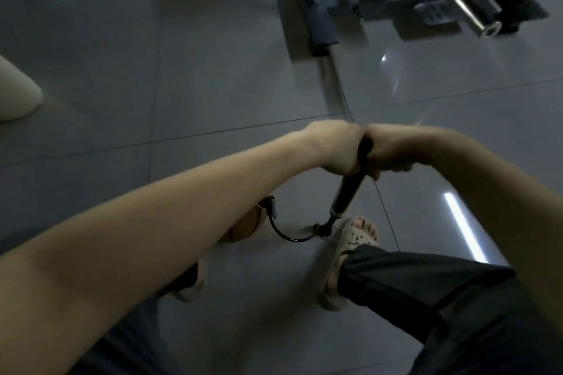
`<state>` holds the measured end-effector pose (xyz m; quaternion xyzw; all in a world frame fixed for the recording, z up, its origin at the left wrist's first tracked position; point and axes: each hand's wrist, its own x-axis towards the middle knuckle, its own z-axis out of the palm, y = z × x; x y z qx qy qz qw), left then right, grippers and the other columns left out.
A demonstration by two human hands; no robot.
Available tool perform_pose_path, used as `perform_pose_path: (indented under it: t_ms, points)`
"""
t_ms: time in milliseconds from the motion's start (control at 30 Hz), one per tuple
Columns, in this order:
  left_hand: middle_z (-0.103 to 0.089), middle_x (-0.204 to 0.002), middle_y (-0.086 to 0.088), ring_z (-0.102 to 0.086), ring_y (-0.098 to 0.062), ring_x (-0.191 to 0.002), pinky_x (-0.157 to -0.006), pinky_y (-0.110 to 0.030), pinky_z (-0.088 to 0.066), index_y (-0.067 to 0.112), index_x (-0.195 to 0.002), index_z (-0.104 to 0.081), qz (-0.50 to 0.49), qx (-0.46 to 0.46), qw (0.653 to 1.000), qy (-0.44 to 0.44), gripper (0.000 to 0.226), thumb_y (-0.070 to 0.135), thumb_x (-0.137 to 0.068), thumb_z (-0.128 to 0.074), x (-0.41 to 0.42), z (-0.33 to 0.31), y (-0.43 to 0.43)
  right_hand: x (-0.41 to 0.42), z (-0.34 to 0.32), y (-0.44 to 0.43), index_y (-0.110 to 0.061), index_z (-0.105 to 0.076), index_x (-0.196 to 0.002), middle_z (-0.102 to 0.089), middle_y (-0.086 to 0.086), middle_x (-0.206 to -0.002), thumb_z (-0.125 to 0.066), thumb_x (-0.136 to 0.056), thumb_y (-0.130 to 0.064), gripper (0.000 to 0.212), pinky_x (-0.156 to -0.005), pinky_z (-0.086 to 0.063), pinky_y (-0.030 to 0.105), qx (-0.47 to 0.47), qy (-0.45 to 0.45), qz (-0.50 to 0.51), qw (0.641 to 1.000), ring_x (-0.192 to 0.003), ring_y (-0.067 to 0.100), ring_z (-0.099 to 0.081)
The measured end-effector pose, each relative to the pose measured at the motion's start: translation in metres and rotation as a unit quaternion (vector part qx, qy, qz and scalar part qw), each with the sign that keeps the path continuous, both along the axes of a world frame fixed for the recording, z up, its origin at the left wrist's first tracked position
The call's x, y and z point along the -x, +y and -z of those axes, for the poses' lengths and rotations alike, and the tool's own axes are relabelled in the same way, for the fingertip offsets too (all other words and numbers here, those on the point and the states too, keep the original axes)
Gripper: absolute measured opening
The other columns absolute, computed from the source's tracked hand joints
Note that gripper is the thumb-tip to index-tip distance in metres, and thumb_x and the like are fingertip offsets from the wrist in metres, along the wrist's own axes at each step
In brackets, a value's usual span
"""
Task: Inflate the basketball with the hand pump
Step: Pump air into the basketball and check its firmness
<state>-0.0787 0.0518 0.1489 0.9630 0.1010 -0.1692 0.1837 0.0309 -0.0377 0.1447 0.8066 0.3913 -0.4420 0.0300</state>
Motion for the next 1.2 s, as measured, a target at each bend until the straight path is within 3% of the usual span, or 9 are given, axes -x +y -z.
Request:
perform_pose_path:
  t_ms: [67,200,433,600,700,800,900,1000,1200]
  points:
    - [-0.059,-0.07,0.006,-0.06,-0.015,-0.065,-0.054,-0.026,-0.048,0.023,-0.07,-0.055,-0.009,0.003,1.0,-0.018,0.028,0.039,-0.088,-0.068,0.002,-0.003,-0.004,0.005,0.0,-0.008,-0.01,-0.069,-0.09,-0.062,0.006,-0.076,-0.067,-0.089,-0.013,0.004,-0.05,-0.047,0.027,-0.032,0.006,0.018,0.999,-0.056,0.017,-0.053]
    - [-0.072,-0.094,-0.006,-0.07,-0.03,-0.086,-0.066,-0.032,-0.049,0.017,-0.089,-0.068,0.002,-0.028,0.999,0.019,0.011,0.023,-0.087,-0.059,0.036,0.081,-0.036,0.055,0.089,-0.037,-0.021,-0.065,-0.09,-0.064,0.001,-0.084,-0.063,-0.09,-0.029,0.009,-0.077,-0.058,0.038,-0.002,-0.074,-0.031,0.997,-0.08,0.022,-0.065]
    - [-0.073,-0.099,-0.007,-0.068,-0.029,-0.084,-0.064,-0.033,-0.048,0.014,-0.094,-0.069,0.026,-0.045,0.997,0.061,0.014,0.017,-0.091,-0.055,0.04,0.15,-0.038,0.065,0.152,-0.036,-0.022,-0.053,-0.087,-0.053,-0.004,-0.076,-0.054,-0.092,-0.031,0.01,-0.067,-0.051,0.034,0.023,-0.119,-0.049,0.991,-0.074,0.02,-0.059]
    - [-0.067,-0.096,0.0,-0.067,-0.024,-0.088,-0.065,-0.034,-0.048,0.018,-0.097,-0.064,0.05,-0.067,0.991,0.106,0.013,0.029,-0.089,-0.067,0.015,0.107,-0.034,0.049,0.108,-0.021,-0.016,-0.055,-0.073,-0.06,0.006,-0.075,-0.065,-0.091,-0.017,0.021,-0.061,-0.049,0.031,0.108,-0.053,-0.027,0.992,-0.059,0.016,-0.052]
    - [-0.056,-0.074,0.006,-0.059,-0.018,-0.069,-0.061,-0.031,-0.047,0.021,-0.08,-0.054,0.027,-0.05,0.997,0.044,0.021,0.035,-0.089,-0.066,0.007,0.046,-0.015,0.026,0.037,-0.011,-0.013,-0.06,-0.076,-0.053,0.004,-0.066,-0.065,-0.092,-0.017,0.018,-0.045,-0.041,0.023,0.063,0.016,0.013,0.998,-0.047,0.013,-0.044]
    - [-0.058,-0.071,0.006,-0.058,-0.012,-0.063,-0.059,-0.029,-0.052,0.024,-0.075,-0.055,0.008,-0.012,1.0,-0.012,0.021,0.034,-0.088,-0.067,0.001,-0.001,-0.009,0.012,-0.013,-0.013,-0.009,-0.064,-0.085,-0.053,0.006,-0.067,-0.065,-0.089,-0.006,0.005,-0.041,-0.037,0.023,0.004,0.037,0.04,0.999,-0.045,0.012,-0.042]
    - [-0.059,-0.073,0.005,-0.063,-0.017,-0.071,-0.06,-0.031,-0.05,0.021,-0.07,-0.051,0.0,-0.036,0.999,0.0,0.025,0.03,-0.088,-0.066,0.007,0.026,-0.02,0.026,0.017,-0.021,-0.013,-0.063,-0.075,-0.056,0.002,-0.063,-0.067,-0.089,-0.011,0.015,-0.044,-0.043,0.024,0.003,0.013,0.039,0.999,-0.046,0.013,-0.049]
    - [-0.071,-0.092,-0.004,-0.069,-0.028,-0.084,-0.067,-0.033,-0.053,0.017,-0.082,-0.063,0.016,-0.035,0.999,0.027,0.005,0.02,-0.085,-0.06,0.022,0.091,-0.032,0.048,0.098,-0.03,-0.019,-0.061,-0.074,-0.063,0.001,-0.071,-0.063,-0.089,-0.019,0.016,-0.067,-0.057,0.034,0.019,-0.027,0.019,0.999,-0.067,0.018,-0.062]
    - [-0.073,-0.1,-0.007,-0.069,-0.029,-0.089,-0.069,-0.032,-0.049,0.015,-0.093,-0.07,0.028,-0.029,0.997,0.062,0.013,0.019,-0.085,-0.062,0.021,0.144,-0.03,0.05,0.157,-0.031,-0.018,-0.06,-0.086,-0.063,0.002,-0.078,-0.058,-0.086,-0.025,0.008,-0.06,-0.052,0.034,0.03,-0.05,0.029,0.998,-0.068,0.019,-0.061]
